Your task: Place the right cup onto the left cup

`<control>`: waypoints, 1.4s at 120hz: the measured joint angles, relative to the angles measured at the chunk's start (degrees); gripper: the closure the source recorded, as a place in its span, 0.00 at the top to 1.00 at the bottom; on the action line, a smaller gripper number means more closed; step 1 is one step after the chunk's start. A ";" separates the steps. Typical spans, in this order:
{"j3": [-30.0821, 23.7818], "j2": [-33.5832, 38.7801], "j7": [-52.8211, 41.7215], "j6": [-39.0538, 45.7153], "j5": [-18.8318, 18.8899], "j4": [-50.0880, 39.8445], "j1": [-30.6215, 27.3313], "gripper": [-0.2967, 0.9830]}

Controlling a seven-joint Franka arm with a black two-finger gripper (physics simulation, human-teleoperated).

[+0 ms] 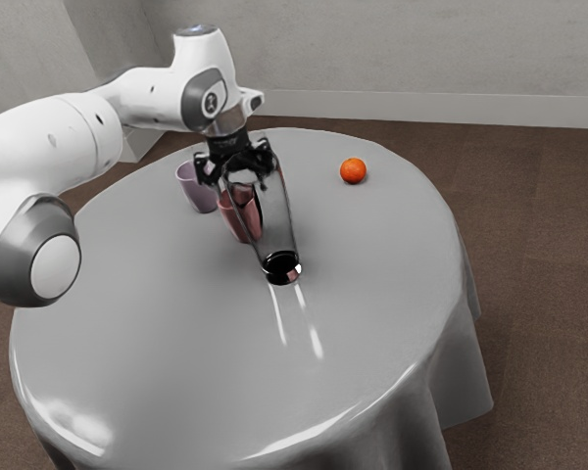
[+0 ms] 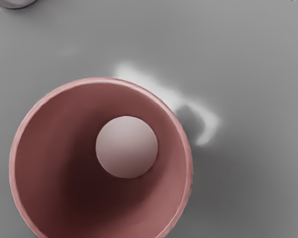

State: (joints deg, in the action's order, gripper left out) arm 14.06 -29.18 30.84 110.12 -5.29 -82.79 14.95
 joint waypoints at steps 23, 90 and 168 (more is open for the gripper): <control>0.00 -2.89 3.19 0.90 0.01 1.90 -0.02 0.75; 0.00 -9.40 8.57 2.31 0.28 8.37 -0.89 0.72; 0.00 -9.96 10.92 2.45 0.01 8.25 -1.33 0.18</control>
State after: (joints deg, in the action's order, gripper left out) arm 14.06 -39.14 41.75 112.57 -5.28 -74.54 13.63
